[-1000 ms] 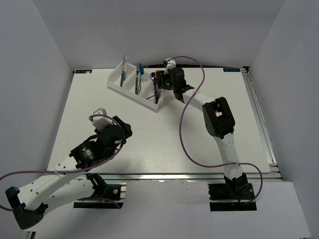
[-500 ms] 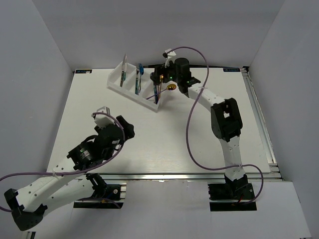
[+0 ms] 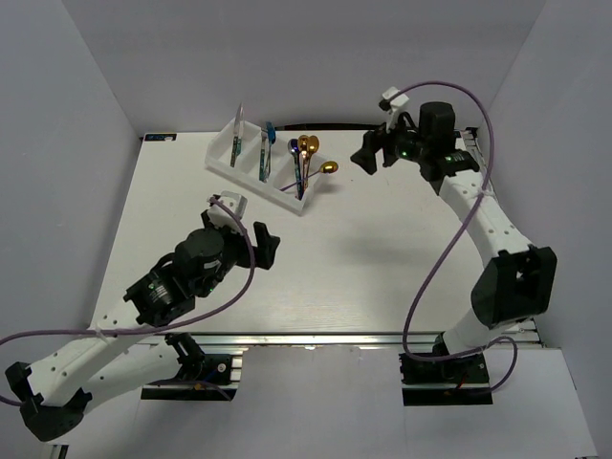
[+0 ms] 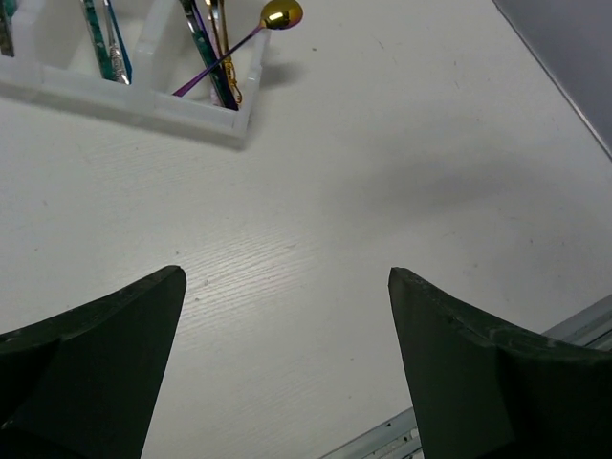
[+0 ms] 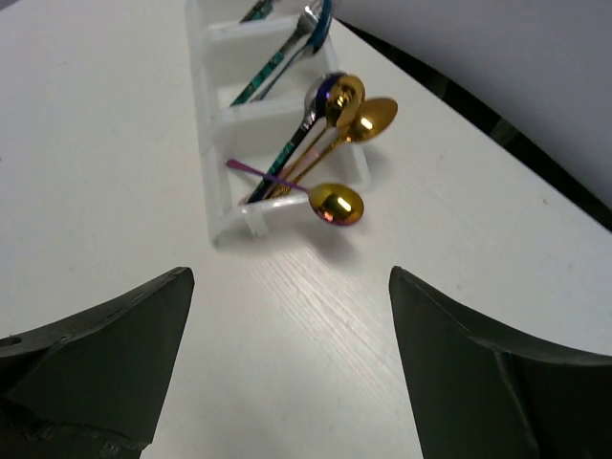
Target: Sort the eating utensils into containers
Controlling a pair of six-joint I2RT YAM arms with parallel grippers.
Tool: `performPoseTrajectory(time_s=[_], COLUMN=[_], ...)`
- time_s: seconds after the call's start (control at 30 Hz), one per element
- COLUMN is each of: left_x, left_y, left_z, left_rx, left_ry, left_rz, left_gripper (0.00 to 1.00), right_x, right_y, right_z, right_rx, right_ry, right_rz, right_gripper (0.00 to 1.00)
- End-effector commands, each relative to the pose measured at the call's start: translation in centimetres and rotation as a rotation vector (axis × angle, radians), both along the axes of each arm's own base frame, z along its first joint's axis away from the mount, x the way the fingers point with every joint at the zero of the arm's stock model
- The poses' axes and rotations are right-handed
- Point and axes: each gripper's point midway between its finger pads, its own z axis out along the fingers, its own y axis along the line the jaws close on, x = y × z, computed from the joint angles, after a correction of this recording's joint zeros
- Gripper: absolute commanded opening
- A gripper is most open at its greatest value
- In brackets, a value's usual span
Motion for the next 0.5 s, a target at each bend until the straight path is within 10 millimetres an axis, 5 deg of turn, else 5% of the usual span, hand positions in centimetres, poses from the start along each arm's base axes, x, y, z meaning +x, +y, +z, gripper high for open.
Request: performPoseTrajectory(time_s=[0.0, 0.03, 0.1, 0.13, 0.17, 0.2, 0.47], left_x=[0.3, 0.4, 0.6, 0.5, 0.7, 0.7, 2.7], left_y=[-2.1, -2.9, -3.7, -4.3, -4.8, -5.1, -6.4], left_z=[0.2, -0.7, -0.7, -0.7, -0.7, -0.6, -2.1], left_rx=[0.069, 0.09, 0.091, 0.089, 0.085, 0.083, -0.02], left_ry=[-0.024, 0.001, 0.006, 0.009, 0.007, 0.007, 0.095], left_rz=[-0.116, -0.141, -0.162, -0.189, -0.203, -0.216, -0.362], left_gripper=[0.98, 0.98, 0.98, 0.98, 0.98, 0.98, 0.98], right_x=[-3.9, -4.8, -6.4, -7.5, -8.3, -9.2, -12.5], right_y=[-1.4, -2.2, -3.0, -3.6, -4.0, -4.5, -7.0], right_z=[-3.1, -1.9, -3.2, -1.9, -3.2, -1.9, -2.6], right_rx=[-0.075, -0.09, -0.126, -0.129, -0.152, -0.144, -0.139], right_ry=[0.137, 0.087, 0.068, 0.006, 0.005, -0.041, -0.069], right_rz=[0.001, -0.014, 0.004, 0.009, 0.017, 0.012, -0.086], right_gripper=[0.9, 0.89, 0.89, 0.89, 0.89, 0.89, 0.89])
